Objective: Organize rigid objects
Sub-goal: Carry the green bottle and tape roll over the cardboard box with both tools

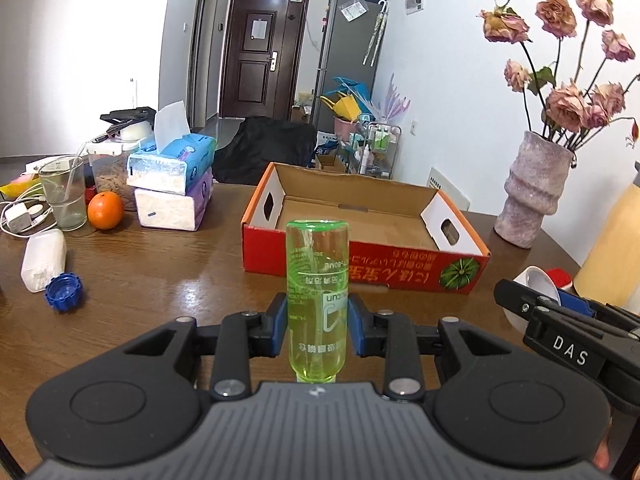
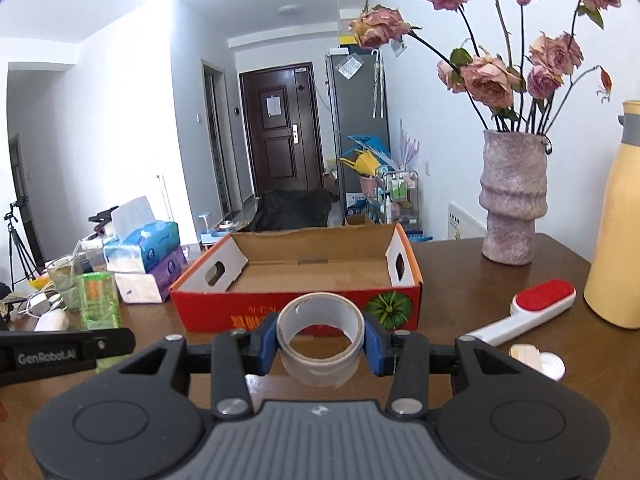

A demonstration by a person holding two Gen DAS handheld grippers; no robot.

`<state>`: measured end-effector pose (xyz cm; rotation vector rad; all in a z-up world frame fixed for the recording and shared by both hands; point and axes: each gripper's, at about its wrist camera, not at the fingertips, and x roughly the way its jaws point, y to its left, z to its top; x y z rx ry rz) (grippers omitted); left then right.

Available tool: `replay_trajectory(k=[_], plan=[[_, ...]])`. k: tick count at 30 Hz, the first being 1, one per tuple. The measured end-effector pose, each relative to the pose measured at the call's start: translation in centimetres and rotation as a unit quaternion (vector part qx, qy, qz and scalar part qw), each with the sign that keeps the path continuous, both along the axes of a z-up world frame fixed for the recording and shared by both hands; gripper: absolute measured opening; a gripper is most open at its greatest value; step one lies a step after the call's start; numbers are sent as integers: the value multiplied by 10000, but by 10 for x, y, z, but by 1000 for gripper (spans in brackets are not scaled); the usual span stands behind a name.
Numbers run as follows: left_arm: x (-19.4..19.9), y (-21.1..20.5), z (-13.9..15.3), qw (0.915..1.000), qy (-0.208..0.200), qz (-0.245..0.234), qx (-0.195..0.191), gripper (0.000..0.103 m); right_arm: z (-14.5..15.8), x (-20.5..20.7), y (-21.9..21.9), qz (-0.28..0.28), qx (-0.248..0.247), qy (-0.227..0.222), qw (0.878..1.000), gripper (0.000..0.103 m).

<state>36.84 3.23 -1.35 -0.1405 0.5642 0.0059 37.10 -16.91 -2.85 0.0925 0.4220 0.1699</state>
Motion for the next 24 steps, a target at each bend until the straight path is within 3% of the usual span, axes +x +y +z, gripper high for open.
replay_trajectory(k=[24], plan=[[106, 0, 3, 9997, -134, 190, -32, 31, -6, 91, 18, 30, -195, -44, 9998, 42]])
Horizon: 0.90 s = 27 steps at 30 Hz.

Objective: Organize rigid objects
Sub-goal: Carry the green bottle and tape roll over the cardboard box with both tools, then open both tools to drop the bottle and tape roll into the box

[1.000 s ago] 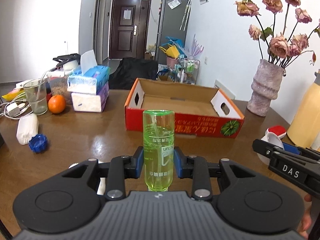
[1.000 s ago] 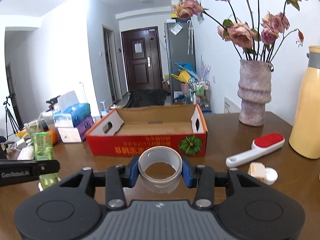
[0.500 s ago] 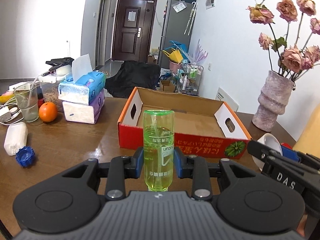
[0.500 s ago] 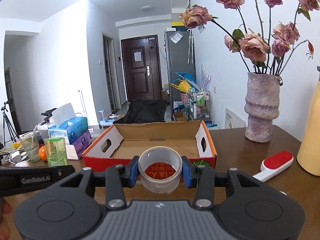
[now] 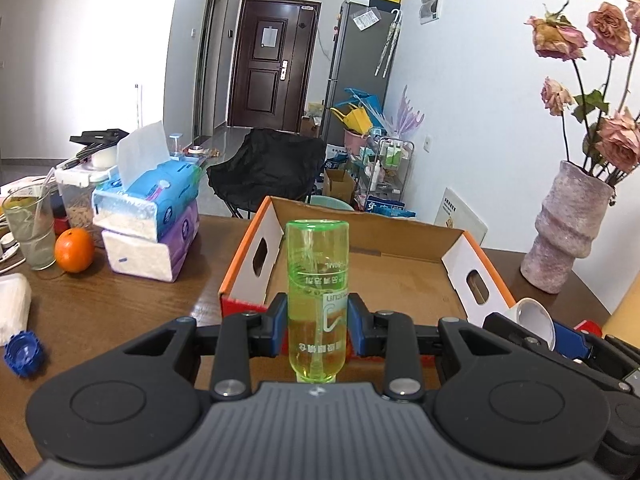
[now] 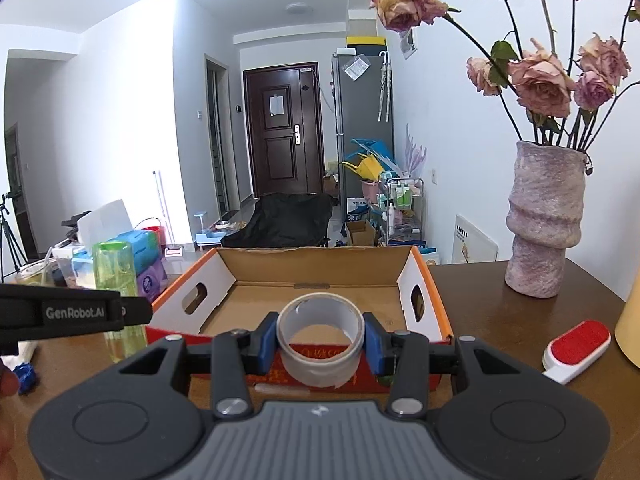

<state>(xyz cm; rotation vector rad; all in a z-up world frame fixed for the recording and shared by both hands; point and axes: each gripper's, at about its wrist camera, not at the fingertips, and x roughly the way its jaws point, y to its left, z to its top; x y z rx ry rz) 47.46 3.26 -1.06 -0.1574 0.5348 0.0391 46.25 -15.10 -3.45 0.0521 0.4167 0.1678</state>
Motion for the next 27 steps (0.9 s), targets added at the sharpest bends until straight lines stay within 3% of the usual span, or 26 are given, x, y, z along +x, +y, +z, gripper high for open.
replay_trajectory(k=[27], plan=[[122, 5, -6, 9999, -101, 131, 16, 31, -10, 118, 14, -130, -183, 95, 9997, 42]])
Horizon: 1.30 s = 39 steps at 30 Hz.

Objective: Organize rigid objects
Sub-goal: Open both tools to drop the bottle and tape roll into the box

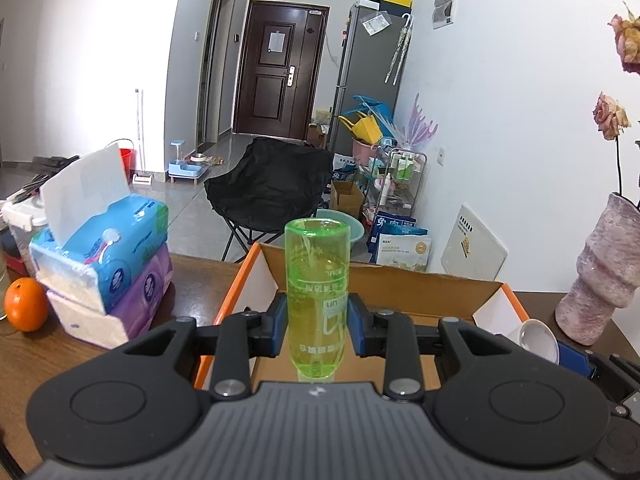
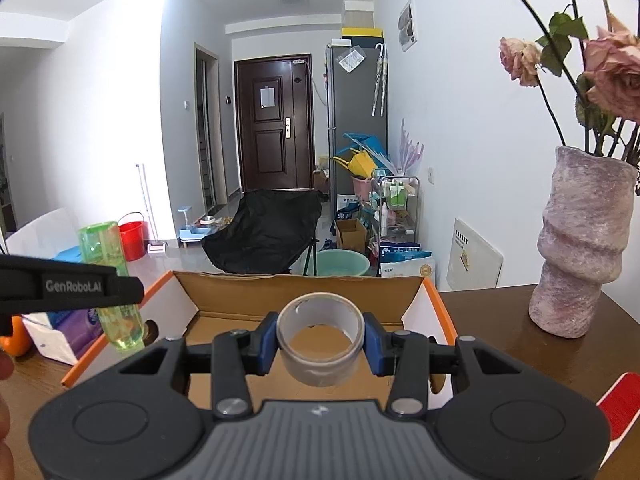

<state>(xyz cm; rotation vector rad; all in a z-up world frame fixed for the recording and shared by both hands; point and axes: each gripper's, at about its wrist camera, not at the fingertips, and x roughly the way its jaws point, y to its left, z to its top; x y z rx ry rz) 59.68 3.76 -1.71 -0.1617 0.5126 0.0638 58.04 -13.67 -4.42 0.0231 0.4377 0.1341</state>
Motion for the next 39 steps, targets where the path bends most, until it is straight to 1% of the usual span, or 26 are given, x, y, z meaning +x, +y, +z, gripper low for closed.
replay_trajectory(k=[3, 10, 15, 16, 17, 18, 19, 20, 24, 39], plan=[[9, -5, -5, 10000, 23, -5, 68, 31, -3, 7, 1, -39, -21, 33, 10000, 42], [21, -11, -20, 9993, 272, 47, 263, 31, -12, 26, 0, -65, -43, 243, 9997, 42], [24, -14, -26, 9985, 411, -79, 346, 32, -17, 33, -6, -118, -55, 417, 9990, 43], [24, -14, -26, 9985, 409, -71, 358, 34, -18, 33, -6, -129, -78, 443, 9989, 47], [23, -14, -25, 9985, 386, -48, 389, 38, -19, 34, -7, -135, -106, 489, 9987, 60], [23, -12, -25, 9985, 373, -30, 401, 55, -20, 35, -7, -160, -136, 535, 9983, 70], [21, -11, -24, 9987, 329, 10, 399, 74, -21, 36, -8, -201, -163, 558, 9981, 89], [19, -9, -23, 9988, 256, 69, 411, 81, -21, 36, -8, -256, -181, 539, 9981, 98], [14, -3, -18, 9988, 172, 182, 418, 103, -23, 36, -10, -327, -183, 622, 9974, 103], [0, -1, -9, 9983, 192, 216, 501, 103, -14, 23, -7, -234, -264, 527, 9980, 103]])
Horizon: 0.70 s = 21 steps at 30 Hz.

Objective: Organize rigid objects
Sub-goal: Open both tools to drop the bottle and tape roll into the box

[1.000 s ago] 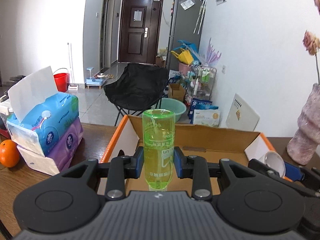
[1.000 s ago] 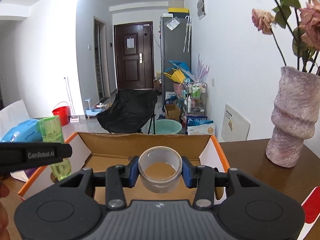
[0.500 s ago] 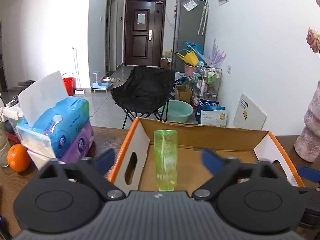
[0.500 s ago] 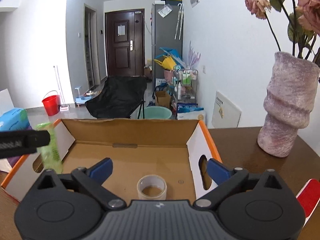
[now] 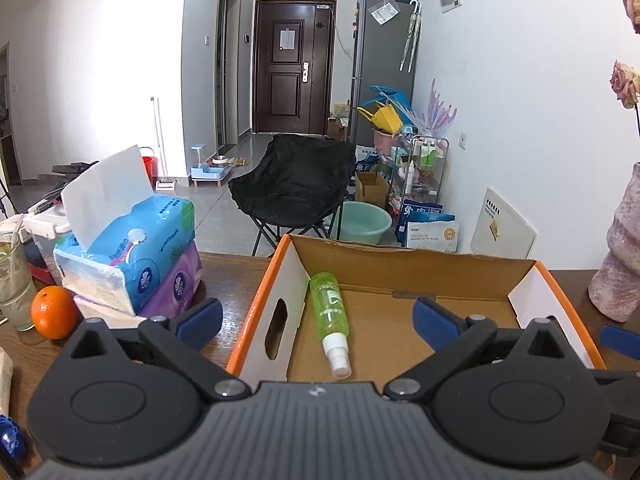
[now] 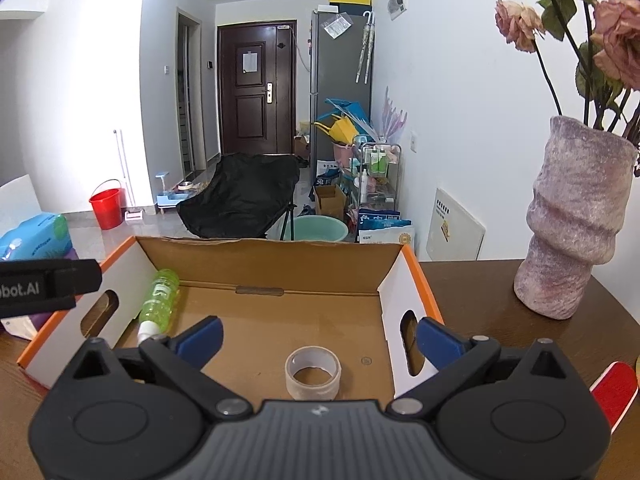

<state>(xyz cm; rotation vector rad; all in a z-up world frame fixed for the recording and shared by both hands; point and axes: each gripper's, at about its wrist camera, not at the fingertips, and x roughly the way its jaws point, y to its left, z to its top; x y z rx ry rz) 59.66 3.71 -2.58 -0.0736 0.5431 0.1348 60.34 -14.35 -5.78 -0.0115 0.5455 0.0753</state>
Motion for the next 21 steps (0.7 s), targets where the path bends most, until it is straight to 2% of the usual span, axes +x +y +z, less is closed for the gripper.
replay_trajectory(k=[21], plan=[[-74, -3, 10, 9995, -236, -208, 86, 103, 25, -69, -18, 155, -54, -371, 9992, 103]])
